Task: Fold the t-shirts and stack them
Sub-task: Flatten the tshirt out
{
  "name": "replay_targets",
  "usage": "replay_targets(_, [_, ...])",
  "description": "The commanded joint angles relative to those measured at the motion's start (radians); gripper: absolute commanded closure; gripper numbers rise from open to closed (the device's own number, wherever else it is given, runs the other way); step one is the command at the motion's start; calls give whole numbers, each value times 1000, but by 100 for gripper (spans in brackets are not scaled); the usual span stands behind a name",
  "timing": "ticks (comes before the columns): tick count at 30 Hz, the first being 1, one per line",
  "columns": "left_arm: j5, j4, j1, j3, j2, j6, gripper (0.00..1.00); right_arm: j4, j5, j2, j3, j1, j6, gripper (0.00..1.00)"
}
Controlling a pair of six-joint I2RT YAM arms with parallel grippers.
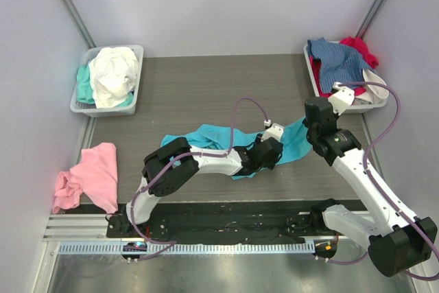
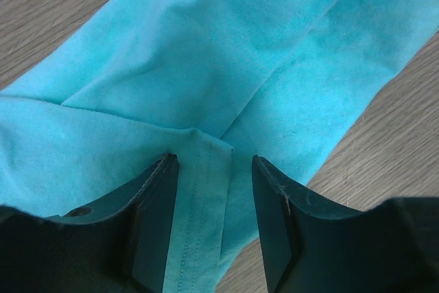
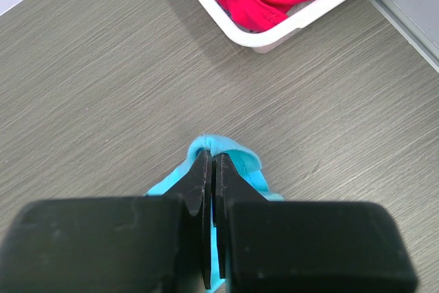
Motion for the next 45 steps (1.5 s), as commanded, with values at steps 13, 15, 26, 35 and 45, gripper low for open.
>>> replay_targets(13, [-64, 8, -4, 31, 3, 18, 78, 18, 3, 3, -12, -5, -3, 99])
replay_targets(15, [-65, 6, -4, 29, -3, 19, 82, 17, 0, 6, -12, -5, -1, 99])
replay_targets(26, [-137, -17, -4, 6, -101, 55, 94, 18, -3, 4, -18, -5, -1, 99])
replay_targets(35, [-292, -115, 5, -3, -336, 171, 100, 18, 1, 6, -19, -7, 3, 99])
replay_targets(45, [-473, -277, 139, -84, -750, 229, 100, 18, 23, -6, 10, -7, -1, 99])
